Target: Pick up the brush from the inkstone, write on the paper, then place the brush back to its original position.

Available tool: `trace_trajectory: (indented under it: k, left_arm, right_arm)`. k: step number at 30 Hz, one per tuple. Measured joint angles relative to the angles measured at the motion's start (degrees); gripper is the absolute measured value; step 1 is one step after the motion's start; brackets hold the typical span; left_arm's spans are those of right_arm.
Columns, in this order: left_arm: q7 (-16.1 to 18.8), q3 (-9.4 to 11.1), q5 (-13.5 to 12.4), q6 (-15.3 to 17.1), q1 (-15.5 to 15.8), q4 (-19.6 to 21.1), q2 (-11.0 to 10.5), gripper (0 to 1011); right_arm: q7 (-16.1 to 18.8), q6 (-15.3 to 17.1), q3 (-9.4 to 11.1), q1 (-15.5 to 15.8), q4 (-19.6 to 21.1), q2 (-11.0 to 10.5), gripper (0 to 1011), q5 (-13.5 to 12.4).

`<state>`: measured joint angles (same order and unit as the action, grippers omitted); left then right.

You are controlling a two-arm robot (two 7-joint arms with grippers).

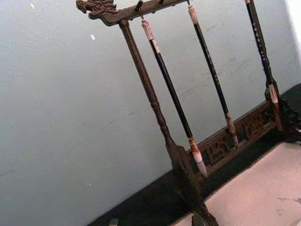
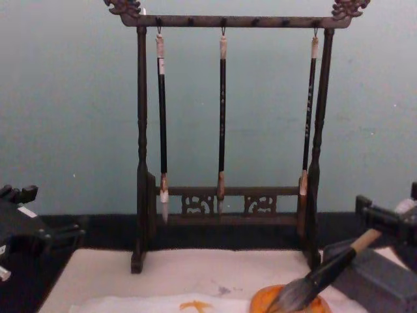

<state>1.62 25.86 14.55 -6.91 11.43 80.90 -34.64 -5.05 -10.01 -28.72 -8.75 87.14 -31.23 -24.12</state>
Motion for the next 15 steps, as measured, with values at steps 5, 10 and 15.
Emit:
trace_trajectory:
  k: [5, 10, 15]
  left_arm:
    - [0.0, 0.0, 0.0, 0.0, 0.0, 0.0, 0.0, 1010]
    - [0.0, 0.0, 0.0, 0.0, 0.0, 0.0, 0.0, 1009]
    - [0.0, 0.0, 0.0, 0.0, 0.0, 0.0, 0.0, 1010]
  right_arm:
    - [-1.73, -0.28, -1.15, -0.92, -2.25, 0.78, 1000, 4.96]
    - [-2.14, 0.56, -1.16, -1.36, -3.77, 1.64, 1000, 6.93]
    - [-2.14, 1.63, -0.73, -1.35, -3.96, 1.99, 1000, 7.48]
